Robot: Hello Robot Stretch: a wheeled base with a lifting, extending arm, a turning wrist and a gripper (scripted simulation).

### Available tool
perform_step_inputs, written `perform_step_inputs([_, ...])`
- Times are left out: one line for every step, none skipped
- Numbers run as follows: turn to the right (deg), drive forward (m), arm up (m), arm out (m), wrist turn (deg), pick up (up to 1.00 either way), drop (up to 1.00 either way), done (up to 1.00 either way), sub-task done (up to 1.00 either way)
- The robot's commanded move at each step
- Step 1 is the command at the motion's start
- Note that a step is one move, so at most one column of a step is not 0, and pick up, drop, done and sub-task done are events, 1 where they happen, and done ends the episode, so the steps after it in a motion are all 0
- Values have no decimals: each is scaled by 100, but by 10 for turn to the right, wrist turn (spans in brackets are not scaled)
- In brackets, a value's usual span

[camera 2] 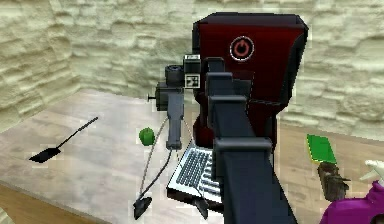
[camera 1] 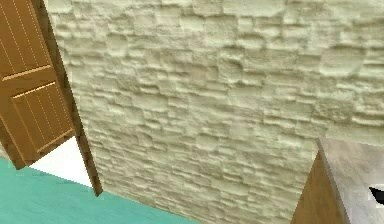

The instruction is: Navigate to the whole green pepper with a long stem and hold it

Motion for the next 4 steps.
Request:
perform_step_inputs([0, 0, 0, 0, 450, 0, 0, 0, 0])
perform_step_inputs([0, 0, 0, 0, 450, 0, 0, 0, 0])
perform_step_inputs([0, 0, 0, 0, 450, 0, 0, 0, 0])
perform_step_inputs([0, 0, 0, 0, 30, 0, 0, 0, 0])
